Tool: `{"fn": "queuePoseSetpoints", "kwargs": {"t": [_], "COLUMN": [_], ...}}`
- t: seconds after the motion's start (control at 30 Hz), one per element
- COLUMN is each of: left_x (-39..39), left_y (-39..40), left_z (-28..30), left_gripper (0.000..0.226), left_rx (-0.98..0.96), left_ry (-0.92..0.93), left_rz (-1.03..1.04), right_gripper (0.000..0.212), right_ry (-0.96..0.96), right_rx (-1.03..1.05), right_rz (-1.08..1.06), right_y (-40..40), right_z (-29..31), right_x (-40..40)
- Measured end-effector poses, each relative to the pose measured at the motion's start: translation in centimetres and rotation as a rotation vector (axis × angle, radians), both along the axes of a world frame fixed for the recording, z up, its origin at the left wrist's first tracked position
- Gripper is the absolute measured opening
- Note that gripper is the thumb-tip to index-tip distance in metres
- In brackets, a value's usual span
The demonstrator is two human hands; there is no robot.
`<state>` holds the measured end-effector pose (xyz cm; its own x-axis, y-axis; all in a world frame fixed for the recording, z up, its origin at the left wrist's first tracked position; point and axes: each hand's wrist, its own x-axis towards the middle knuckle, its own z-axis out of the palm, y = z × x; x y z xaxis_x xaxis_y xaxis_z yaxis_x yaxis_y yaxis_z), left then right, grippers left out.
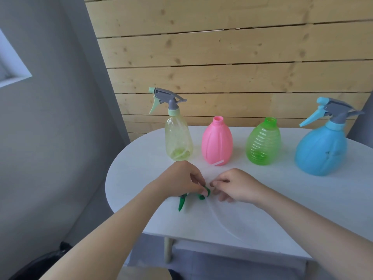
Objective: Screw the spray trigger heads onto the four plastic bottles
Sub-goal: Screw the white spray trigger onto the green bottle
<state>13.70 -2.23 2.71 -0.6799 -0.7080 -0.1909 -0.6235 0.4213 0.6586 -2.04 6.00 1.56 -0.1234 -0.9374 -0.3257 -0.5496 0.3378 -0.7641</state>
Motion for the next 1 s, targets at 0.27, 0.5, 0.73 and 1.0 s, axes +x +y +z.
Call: {"fn": "queuePoseSetpoints", "kwargs": {"t": [0.27, 0.5, 0.73, 1.0], "left_x": [-1.7, -3.9, -8.2, -12.9], "left_y": [1.7, 3.8, 6.5, 4.9], "left_z": [0.4, 1.5, 2.8, 3.0], "left_gripper": [0.005, 0.006, 0.014, 0.018], "left_rx": [-0.027, 0.103, -0.069, -0.087], "left_ry": [0.043, 0.277, 0.568, 0.707], "left_rz": [0.047, 0.016, 0.016, 0.164], "right_gripper": [0.019, 0.009, 0.007, 0.018], "right_ry": [-0.537, -0.738, -0.726, -0.426], "right_rx": [0.100, 0.127, -0.180, -0.534], "right_rz": [-0.243, -0.317, -0.445, -0.544], "right_y": [1.2, 3.6, 6.9, 8.8], "right_z": [0.0, 1.4, 4.8, 6.8], "right_x": [-0.5, -3.7, -7.2, -11.7]}}
